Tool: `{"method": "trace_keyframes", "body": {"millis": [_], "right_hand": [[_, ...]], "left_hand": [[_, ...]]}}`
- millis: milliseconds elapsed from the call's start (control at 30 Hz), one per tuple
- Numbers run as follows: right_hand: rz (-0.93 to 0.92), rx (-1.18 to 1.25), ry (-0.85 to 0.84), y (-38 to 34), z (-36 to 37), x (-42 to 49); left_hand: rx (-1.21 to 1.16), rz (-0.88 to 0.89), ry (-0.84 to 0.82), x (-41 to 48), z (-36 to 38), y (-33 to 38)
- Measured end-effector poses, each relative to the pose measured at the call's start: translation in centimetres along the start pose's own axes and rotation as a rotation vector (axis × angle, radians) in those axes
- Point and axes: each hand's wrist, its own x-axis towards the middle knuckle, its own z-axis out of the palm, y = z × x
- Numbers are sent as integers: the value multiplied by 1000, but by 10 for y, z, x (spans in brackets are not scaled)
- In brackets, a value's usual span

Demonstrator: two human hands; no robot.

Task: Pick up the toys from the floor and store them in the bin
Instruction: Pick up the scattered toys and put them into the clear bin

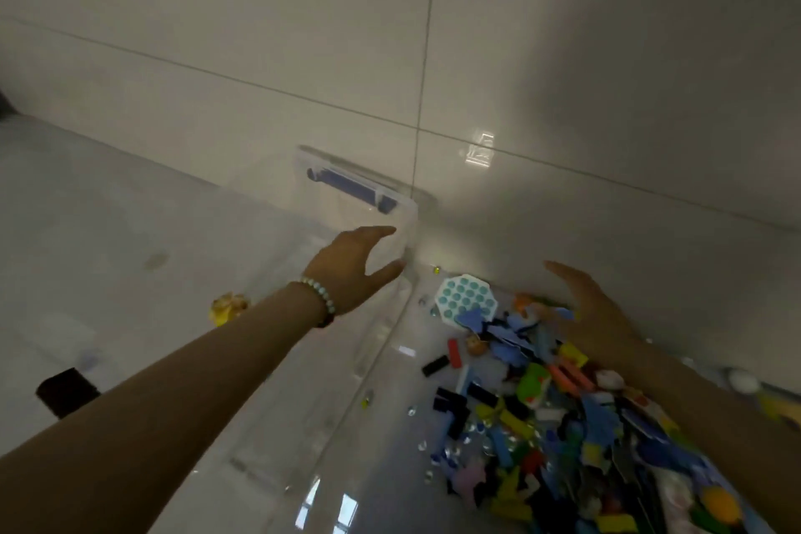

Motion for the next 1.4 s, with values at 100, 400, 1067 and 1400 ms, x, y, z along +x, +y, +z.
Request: {"method": "trace_keyframes", "body": {"millis": [100,400,1067,1400], "right_hand": [[186,61,65,70,-41,-49],[140,120,364,192,-62,-142],[551,-88,402,314,-42,-100],[705,-166,215,323,-43,-88]], "left_hand": [[-13,116,-119,20,56,64],[9,184,-607,19,247,184],[-299,-95,-566,62,384,247],[-478,-104,-477,67,390,238]]}}
